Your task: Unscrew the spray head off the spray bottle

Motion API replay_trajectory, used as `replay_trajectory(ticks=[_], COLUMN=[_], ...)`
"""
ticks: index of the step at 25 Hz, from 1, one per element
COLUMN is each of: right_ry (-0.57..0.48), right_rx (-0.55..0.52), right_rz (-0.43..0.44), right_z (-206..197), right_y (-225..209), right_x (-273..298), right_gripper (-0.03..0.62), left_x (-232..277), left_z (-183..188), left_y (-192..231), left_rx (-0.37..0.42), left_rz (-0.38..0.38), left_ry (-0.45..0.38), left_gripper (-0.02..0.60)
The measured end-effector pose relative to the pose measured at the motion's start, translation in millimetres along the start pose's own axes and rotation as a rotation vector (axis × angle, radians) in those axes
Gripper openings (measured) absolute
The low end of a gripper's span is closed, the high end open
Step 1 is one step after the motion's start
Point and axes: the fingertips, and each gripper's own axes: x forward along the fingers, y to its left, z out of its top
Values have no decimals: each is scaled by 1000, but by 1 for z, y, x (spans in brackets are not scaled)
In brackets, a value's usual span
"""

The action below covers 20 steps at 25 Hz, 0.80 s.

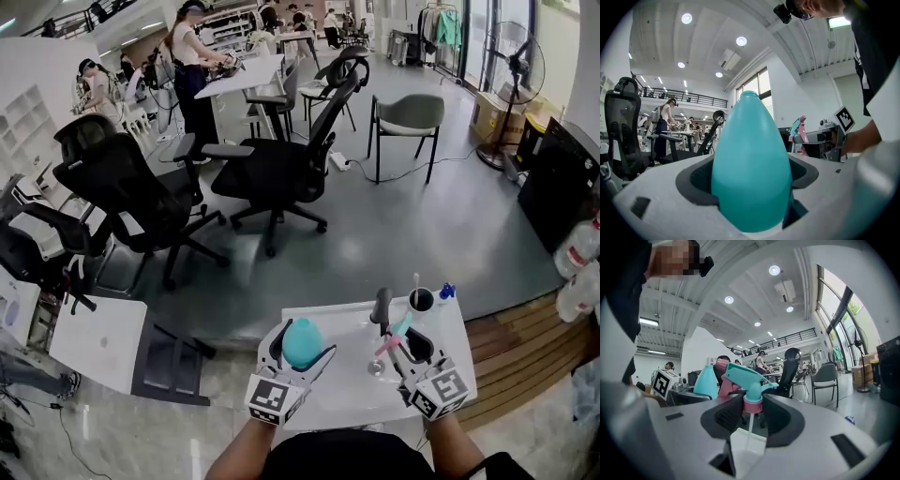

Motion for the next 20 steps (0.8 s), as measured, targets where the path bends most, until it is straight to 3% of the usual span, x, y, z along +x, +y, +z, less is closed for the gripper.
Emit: replay_trajectory(ticks=[9,20], right_ry=[8,-6], right_rx=[-83,-72], right_rz=[-6,-8], right_z=[4,7], right_y=[3,7], right_x=[-3,-6], right_gripper=[137,137], left_x=[-3,-13], left_z=[-1,-6], left_y=[1,-1], left_rx=[-5,-13], left_rz=[5,21], left_ry=[5,9], left_gripper=[428,428])
